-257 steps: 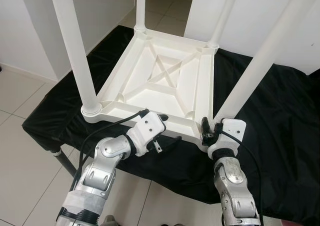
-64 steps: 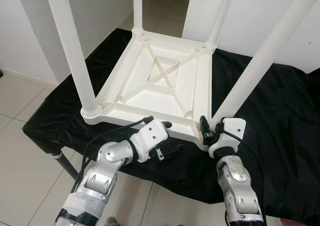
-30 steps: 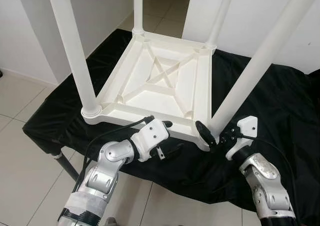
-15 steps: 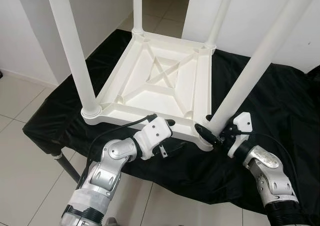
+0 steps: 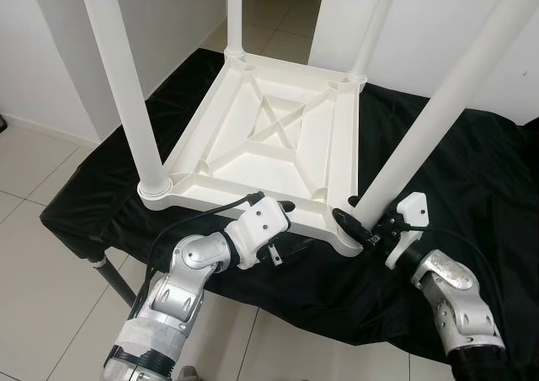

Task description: Building children table

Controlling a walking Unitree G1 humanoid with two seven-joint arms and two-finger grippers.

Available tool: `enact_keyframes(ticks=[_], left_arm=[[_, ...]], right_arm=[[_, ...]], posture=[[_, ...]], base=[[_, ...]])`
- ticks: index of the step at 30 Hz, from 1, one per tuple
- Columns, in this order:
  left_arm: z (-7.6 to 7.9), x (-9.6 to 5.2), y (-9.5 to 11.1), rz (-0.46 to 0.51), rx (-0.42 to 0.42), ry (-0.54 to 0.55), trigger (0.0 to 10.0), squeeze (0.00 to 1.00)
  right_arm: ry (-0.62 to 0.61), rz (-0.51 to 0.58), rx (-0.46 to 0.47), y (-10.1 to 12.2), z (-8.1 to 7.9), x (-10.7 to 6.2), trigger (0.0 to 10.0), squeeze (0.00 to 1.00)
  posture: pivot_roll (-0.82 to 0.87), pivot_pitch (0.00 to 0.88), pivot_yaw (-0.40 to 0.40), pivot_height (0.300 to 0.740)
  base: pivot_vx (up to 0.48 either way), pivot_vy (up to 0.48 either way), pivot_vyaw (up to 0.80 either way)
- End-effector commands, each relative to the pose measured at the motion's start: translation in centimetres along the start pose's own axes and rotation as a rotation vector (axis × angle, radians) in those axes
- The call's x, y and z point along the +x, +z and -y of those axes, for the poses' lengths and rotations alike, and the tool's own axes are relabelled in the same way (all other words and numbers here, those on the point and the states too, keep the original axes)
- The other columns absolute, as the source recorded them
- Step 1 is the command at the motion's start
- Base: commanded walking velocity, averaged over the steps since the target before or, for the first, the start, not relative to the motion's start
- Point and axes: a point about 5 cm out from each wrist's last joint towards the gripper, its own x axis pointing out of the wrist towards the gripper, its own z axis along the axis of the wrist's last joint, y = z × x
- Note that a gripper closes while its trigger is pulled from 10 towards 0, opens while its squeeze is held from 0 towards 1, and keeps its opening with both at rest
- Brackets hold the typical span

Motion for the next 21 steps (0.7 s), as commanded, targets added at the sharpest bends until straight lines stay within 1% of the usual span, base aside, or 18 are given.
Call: enact_keyframes(ticks=[1, 2, 3, 4, 6, 7, 8, 9, 10, 11, 13, 15, 17, 18, 20, 21], left_arm=[[-0.4, 0.1, -0.1, -0.006, 0.002, 0.09, 10.0, 0.0], [-0.4, 0.1, -0.1, -0.006, 0.002, 0.09, 10.0, 0.0], [-0.4, 0.0, -0.1, -0.007, 0.002, 0.09, 10.0, 0.0], [-0.4, 0.0, -0.1, -0.007, 0.002, 0.09, 10.0, 0.0], [-0.4, -0.1, -0.2, -0.01, 0.0, 0.092, 10.0, 0.0], [-0.4, -0.1, -0.2, -0.01, 0.0, 0.092, 10.0, 0.0], [-0.3, -0.1, -0.2, -0.011, -0.001, 0.093, 10.0, 0.0], [-0.3, -0.1, -0.2, -0.011, -0.001, 0.093, 10.0, 0.0], [-0.3, -0.2, -0.2, -0.012, -0.002, 0.094, 10.0, 0.0], [-0.3, -0.2, -0.2, -0.012, -0.002, 0.094, 10.0, 0.0], [-0.2, -0.3, -0.2, -0.014, -0.003, 0.095, 10.0, 0.0], [-0.2, -0.3, -0.2, -0.014, -0.003, 0.095, 10.0, 0.0], [-0.2, -0.4, -0.2, -0.015, -0.004, 0.095, 10.0, 0.0], [-0.2, -0.4, -0.2, -0.015, -0.004, 0.095, 10.0, 0.0], [-0.2, -0.4, -0.2, -0.015, -0.005, 0.098, 10.0, 0.0], [-0.2, -0.4, -0.2, -0.015, -0.005, 0.098, 10.0, 0.0]], right_arm=[[-0.061, -0.014, -0.01, -0.4, -0.5, -0.1, 10.0, 0.0], [-0.061, -0.014, -0.01, -0.4, -0.5, -0.1, 10.0, 0.0], [-0.108, -0.012, -0.021, -0.4, -0.7, 0.0, 10.0, 0.0], [-0.108, -0.012, -0.021, -0.4, -0.7, 0.0, 10.0, 0.0], [-0.195, -0.004, -0.023, -0.5, -1.2, 0.1, 10.0, 0.0], [-0.195, -0.004, -0.023, -0.5, -1.2, 0.1, 10.0, 0.0], [-0.239, 0.0, -0.018, -0.6, -1.6, 0.1, 10.0, 0.0], [-0.239, 0.0, -0.018, -0.6, -1.6, 0.1, 10.0, 0.0], [-0.29, 0.015, -0.004, -0.7, -2.2, 0.3, 10.0, 0.0], [-0.29, 0.015, -0.004, -0.7, -2.2, 0.3, 10.0, 0.0], [-0.414, 0.041, 0.037, -0.7, -3.5, 0.6, 10.0, 0.0], [-0.414, 0.041, 0.037, -0.7, -3.5, 0.6, 10.0, 0.0], [-0.526, 0.048, 0.071, -0.7, -4.3, 0.9, 10.0, 0.0], [-0.526, 0.048, 0.071, -0.7, -4.3, 0.9, 10.0, 0.0], [-0.589, 0.055, 0.092, -0.6, -4.9, 1.1, 10.0, 0.0], [-0.589, 0.055, 0.092, -0.6, -4.9, 1.1, 10.0, 0.0]], posture=[[-0.03, 0.092, -0.046, 0.74], [-0.03, 0.092, -0.046, 0.74], [-0.03, 0.095, -0.048, 0.74], [-0.03, 0.095, -0.048, 0.74], [-0.03, 0.1, -0.048, 0.74], [-0.03, 0.1, -0.048, 0.74], [-0.02, 0.103, -0.049, 0.74], [-0.02, 0.103, -0.049, 0.74], [-0.02, 0.106, -0.046, 0.74], [-0.02, 0.106, -0.046, 0.74], [-0.02, 0.111, -0.045, 0.74], [-0.02, 0.111, -0.045, 0.74], [-0.02, 0.112, -0.046, 0.74], [-0.02, 0.112, -0.046, 0.74], [-0.01, 0.115, -0.049, 0.74], [-0.01, 0.115, -0.049, 0.74]], base=[[0.0, 0.0, 0.0], [0.0, 0.0, 0.0], [0.0, 0.0, 0.0], [0.0, 0.0, 0.0], [0.0, 0.0, 0.0], [0.0, 0.0, 0.0], [0.0, 0.0, 0.0], [0.0, 0.0, 0.0], [0.0, 0.0, 0.0], [0.0, 0.0, 0.0], [0.0, 0.0, 0.0], [0.0, 0.0, 0.0], [0.0, 0.0, 0.0], [0.0, 0.0, 0.0], [0.0, 0.0, 0.0], [0.0, 0.0, 0.0]])
